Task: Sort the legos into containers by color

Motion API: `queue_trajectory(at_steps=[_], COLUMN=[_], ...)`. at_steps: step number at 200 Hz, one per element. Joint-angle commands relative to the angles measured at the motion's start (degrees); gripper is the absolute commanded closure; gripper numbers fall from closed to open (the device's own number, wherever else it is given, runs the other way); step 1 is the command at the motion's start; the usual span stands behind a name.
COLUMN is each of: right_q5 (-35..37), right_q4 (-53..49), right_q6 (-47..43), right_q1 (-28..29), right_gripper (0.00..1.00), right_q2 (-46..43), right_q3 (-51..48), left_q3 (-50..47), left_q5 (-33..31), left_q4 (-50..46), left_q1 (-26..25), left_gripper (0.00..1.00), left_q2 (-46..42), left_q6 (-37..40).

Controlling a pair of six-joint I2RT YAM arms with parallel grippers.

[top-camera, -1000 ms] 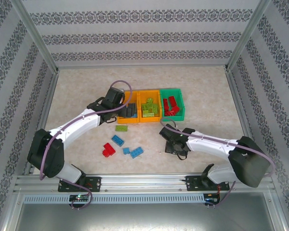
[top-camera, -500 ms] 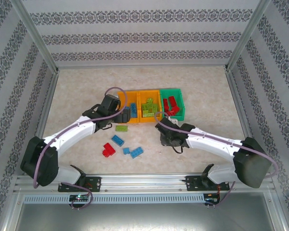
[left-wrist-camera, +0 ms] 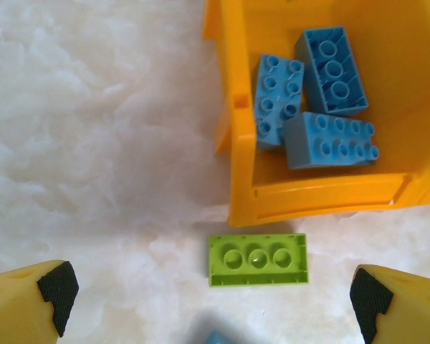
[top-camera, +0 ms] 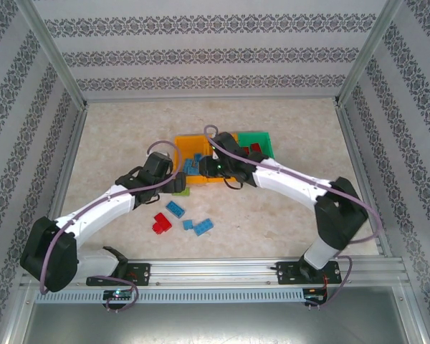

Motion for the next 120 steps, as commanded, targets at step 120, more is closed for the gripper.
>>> queue_trajectory(at_steps=[120], right_q5=[-10.17], right_q4=[-0.74], right_q6=[-1.53], right_q1=[-5.52], right_gripper=[0.32], right_q2=[20.46], right_q3=[21.23], left_q3=[-4.59], left_q5=[-2.64], left_q4=[-5.49], left_q1=[-0.52], left_gripper=[0.01], left_q2=[-5.89], left_q6=[-4.06])
